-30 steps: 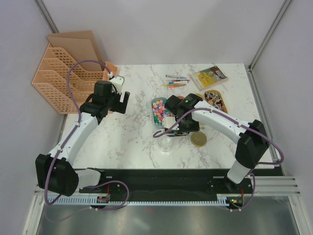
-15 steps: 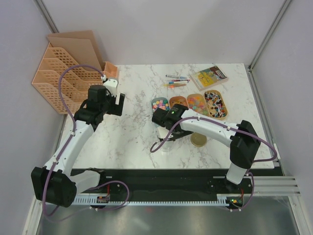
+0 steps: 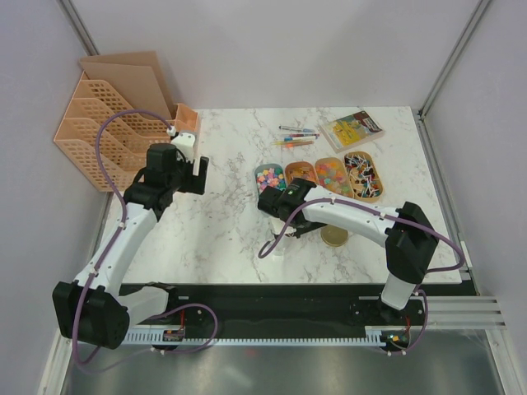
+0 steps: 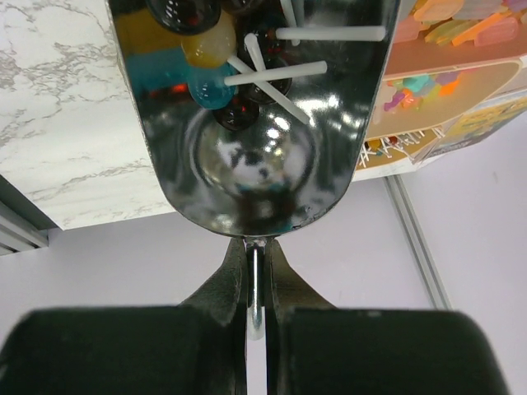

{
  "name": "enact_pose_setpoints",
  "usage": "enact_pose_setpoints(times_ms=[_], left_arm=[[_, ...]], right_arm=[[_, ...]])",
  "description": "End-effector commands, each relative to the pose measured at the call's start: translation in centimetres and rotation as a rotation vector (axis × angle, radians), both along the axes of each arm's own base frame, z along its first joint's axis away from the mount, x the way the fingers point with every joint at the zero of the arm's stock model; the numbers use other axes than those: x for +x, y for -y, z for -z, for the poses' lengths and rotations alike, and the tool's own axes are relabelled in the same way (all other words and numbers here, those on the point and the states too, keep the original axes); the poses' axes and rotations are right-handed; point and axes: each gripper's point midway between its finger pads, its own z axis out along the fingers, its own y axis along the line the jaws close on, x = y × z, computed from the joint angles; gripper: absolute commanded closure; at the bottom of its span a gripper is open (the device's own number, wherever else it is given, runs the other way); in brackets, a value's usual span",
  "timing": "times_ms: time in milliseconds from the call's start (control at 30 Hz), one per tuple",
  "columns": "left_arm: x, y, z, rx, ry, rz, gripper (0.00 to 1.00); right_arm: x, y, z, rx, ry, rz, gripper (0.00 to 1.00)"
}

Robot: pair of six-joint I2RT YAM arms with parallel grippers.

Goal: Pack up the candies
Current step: Place the fake candies in the packing bottle.

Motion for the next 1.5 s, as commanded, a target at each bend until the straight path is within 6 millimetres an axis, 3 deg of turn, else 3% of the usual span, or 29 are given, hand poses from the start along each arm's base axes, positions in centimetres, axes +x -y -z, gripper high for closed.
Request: enact_pose_setpoints(times_ms=[0,833,933,1033,1100,1133,1167,1367,1467], left_arm=[[0.5,0.2,-1.6,-0.056,0.058,-0.016,0.04],[0.2,0.2,-1.6,-0.075,0.069,-0.019,0.03],[0.1,0.2,-1.7,-0.08,0.071,-0.02,0.04],[-0.2,1.0,-1.5,-0.112,0.048,0.011,0.05],[-0.4,2.4,-1.6,-0.159,0.026,0.071,0.3],[-0.8,3.8,-2.0,-0.209,0.015,0.138,0.48],[-0.9,4.5,-2.0,-0.232,0.004,0.169,0.97],[-2.8,11.7,-3.8,-0.529,-0.17,0.487,0.96],[-3.4,14.1,-4.7,-0.684,-0.287,0.566,0.72]], right_arm=[[-0.6,2.5,-1.8,-0.137,0.001,-0.009,1.0],[0.2,2.1,-4.4,-0.268,0.166,-0.138,1.0],[0.3,1.9,-4.8,-0.249,0.185,-0.134,1.0],[0.4,0.8,-5.4,-0.11,0.183,-0.054,1.0],[1.4,-0.3,-6.3,0.038,0.179,0.052,1.0],[1.6,-0.5,-6.3,0.095,0.167,0.104,1.0],[1.8,-1.0,-6.1,0.182,0.114,0.161,1.0],[3.2,-2.3,-5.3,0.373,0.074,0.253,1.0],[3.5,-3.3,-4.8,0.426,0.054,0.262,1.0]])
